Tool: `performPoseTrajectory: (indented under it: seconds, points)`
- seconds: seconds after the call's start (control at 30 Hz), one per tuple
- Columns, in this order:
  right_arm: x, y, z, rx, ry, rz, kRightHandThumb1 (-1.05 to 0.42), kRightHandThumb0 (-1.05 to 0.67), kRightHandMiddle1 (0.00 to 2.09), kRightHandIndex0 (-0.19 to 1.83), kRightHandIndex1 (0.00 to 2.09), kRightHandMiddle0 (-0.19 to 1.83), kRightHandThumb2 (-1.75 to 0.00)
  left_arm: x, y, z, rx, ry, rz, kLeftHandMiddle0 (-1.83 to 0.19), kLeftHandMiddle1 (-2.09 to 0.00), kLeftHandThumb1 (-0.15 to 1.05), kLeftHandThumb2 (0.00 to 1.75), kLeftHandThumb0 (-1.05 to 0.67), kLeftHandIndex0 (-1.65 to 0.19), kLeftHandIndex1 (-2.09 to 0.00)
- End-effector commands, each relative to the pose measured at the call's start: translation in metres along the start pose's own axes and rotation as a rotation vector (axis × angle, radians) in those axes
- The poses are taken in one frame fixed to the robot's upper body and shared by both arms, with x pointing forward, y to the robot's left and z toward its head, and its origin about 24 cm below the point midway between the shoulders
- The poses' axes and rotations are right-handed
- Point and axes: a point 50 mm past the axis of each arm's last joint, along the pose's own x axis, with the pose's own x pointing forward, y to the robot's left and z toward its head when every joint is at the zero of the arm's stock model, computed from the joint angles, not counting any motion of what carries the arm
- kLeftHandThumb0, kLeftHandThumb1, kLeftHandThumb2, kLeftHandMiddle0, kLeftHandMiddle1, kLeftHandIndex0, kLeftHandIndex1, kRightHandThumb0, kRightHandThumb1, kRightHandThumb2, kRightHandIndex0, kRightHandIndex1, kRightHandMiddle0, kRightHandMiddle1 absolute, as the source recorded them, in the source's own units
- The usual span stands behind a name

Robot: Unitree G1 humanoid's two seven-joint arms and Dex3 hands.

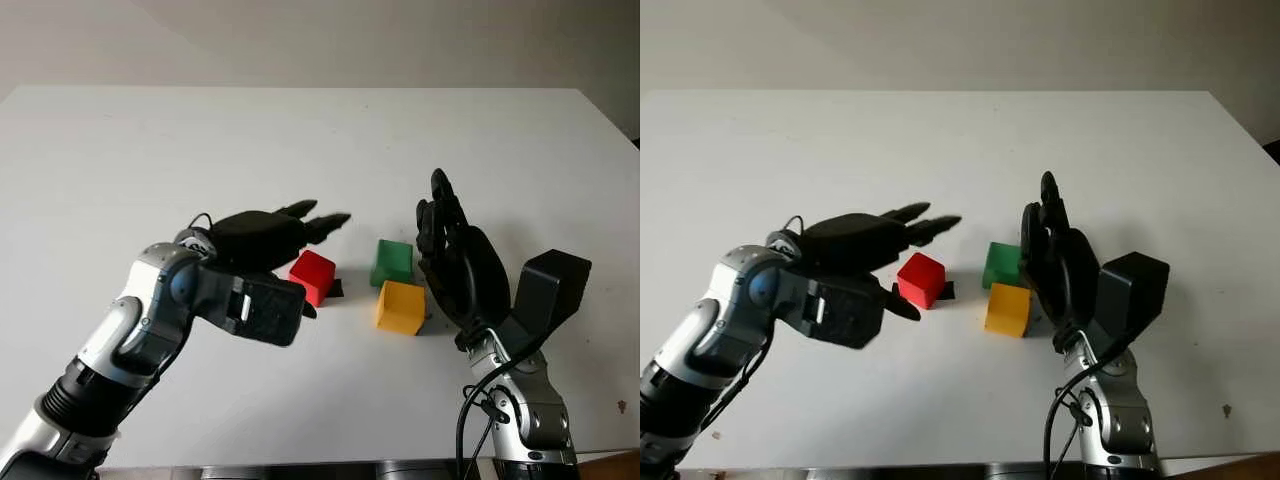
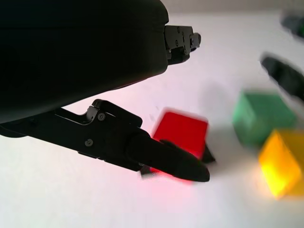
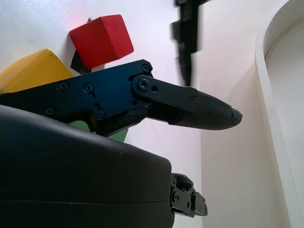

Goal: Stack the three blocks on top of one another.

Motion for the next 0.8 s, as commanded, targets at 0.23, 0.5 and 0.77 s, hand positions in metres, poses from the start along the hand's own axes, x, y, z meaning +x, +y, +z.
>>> performPoseTrajectory:
  seconds: [0.23,0.5,0.77]
  points:
    - [0.007,-0.02,0.031,-0.135,-0.099,0.006,-1.05,-0.69,0.04,-0.19,0.02,-0.17,-0.57,-0.025,0.02,-0.044,-0.416,0.04,0.361,0.19,0.0,1.05,0.57,-0.84,0.19,0.0]
    - [0.02,-0.046,0.093,-0.443,-0.205,0.123,-0.95,-0.61,0.05,-0.18,0.03,-0.11,-0.09,-0.045,-0.011,-0.073,-0.679,0.087,0.524,0.14,-0.04,1.05,0.66,-0.79,0.13,-0.04]
    - [0.02,-0.049,0.137,-1.012,-0.229,0.298,-0.76,-0.54,0.12,-0.07,0.09,0.03,-0.02,-0.061,-0.046,-0.088,-0.878,0.157,0.601,0.11,-0.06,1.05,0.68,-0.8,0.12,-0.05]
